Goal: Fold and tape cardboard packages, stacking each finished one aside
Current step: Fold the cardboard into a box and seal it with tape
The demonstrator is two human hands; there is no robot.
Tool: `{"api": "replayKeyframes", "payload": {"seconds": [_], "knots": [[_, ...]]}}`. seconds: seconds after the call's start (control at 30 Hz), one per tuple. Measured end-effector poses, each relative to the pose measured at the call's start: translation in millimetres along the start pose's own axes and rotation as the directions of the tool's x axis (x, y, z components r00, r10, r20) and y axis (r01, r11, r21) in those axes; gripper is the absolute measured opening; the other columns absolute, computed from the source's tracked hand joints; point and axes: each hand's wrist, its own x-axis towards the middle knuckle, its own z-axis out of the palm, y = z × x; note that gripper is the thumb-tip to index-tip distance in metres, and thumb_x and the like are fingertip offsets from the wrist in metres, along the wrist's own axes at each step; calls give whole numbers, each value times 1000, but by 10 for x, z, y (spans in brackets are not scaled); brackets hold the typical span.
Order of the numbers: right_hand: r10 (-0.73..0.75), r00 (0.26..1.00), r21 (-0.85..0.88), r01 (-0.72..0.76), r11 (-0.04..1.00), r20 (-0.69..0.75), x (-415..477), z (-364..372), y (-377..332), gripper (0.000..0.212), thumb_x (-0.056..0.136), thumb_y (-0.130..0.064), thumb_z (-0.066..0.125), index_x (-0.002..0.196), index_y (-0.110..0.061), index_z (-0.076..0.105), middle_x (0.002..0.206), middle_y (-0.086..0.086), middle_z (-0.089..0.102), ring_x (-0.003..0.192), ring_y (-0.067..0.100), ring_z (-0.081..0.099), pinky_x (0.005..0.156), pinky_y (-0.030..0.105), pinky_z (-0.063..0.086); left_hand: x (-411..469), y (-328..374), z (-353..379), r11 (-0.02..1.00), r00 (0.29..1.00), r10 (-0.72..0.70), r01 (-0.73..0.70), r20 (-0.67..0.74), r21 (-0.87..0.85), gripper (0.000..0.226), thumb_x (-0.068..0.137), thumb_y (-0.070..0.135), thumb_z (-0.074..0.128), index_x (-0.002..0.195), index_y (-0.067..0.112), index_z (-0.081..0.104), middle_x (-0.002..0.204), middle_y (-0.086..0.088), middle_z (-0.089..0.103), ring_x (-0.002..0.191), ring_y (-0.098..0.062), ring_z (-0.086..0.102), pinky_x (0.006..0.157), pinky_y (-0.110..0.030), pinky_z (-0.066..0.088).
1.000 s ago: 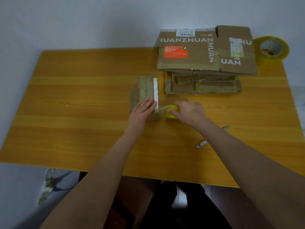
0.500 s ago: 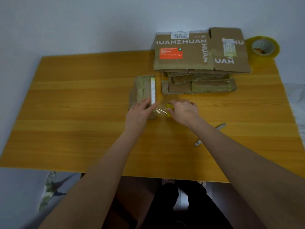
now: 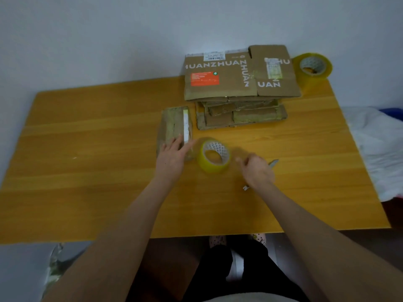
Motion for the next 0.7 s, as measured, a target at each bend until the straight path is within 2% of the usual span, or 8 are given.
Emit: {"api": "replayKeyframes", "payload": {"seconds": [0.07,0.13,0.33,0.43,0.5,0.53,0.63,0.7], "knots": [[112,989,-98,-103,990,91,-27,26,170,50,96,-54,44,75,-11,52,64,4,54,54,21,52,48,27,39,2,-21,30,1000,1000,8,-8,18,3,59,98,-1,37,146,32,34,154,-17,26,142,-35,25,115,-48,17],[165,979,-139,-148,979,119,-25,50,261,49,95,-52,47,67,-12,48,62,2,51,52,18,49,47,25,35,-2,-43,55,1000,1000,12,-12,24,14,56,98,2,40,145,32,36,154,-17,27,141,-36,27,114,-50,19],[239,964,-73,-231,970,120,86,132,316,32,95,-21,54,67,-10,45,59,3,46,48,17,43,42,25,31,23,-40,65,1000,1000,-18,18,15,-11,52,98,7,44,144,29,39,152,-14,32,140,-34,30,114,-50,25],[245,964,-56,-240,969,105,104,138,317,24,94,-18,55,73,-9,49,58,4,46,46,17,43,41,25,33,13,-23,58,997,999,-38,38,-2,-61,48,98,8,44,143,26,42,152,-13,34,140,-32,30,114,-50,25],[230,968,-61,-225,973,103,124,142,325,8,94,-17,58,93,-10,62,60,6,50,47,18,46,41,26,37,15,-17,41,993,998,-60,59,-3,-107,45,99,9,42,141,24,44,151,-11,35,141,-31,30,113,-50,27],[224,971,-44,-220,974,86,131,140,329,17,93,-15,58,108,-9,63,61,6,53,48,18,48,41,27,38,17,-15,33,989,998,-64,63,-11,-131,44,98,9,42,139,23,46,151,-10,36,140,-31,31,112,-50,28],[77,997,133,-74,988,-18,133,62,206,13,90,-10,56,77,-12,58,61,4,54,52,16,48,44,25,36,7,-8,0,973,996,-77,66,-40,-222,37,97,9,46,131,20,56,146,-11,43,134,-31,40,107,-53,35],[-76,992,266,101,959,-104,99,-15,-13,16,86,-9,61,74,-14,51,69,2,58,58,15,50,49,25,36,8,3,-33,949,991,-124,104,-49,-299,30,98,16,47,123,20,62,144,-7,45,129,-28,46,104,-53,38]]}}
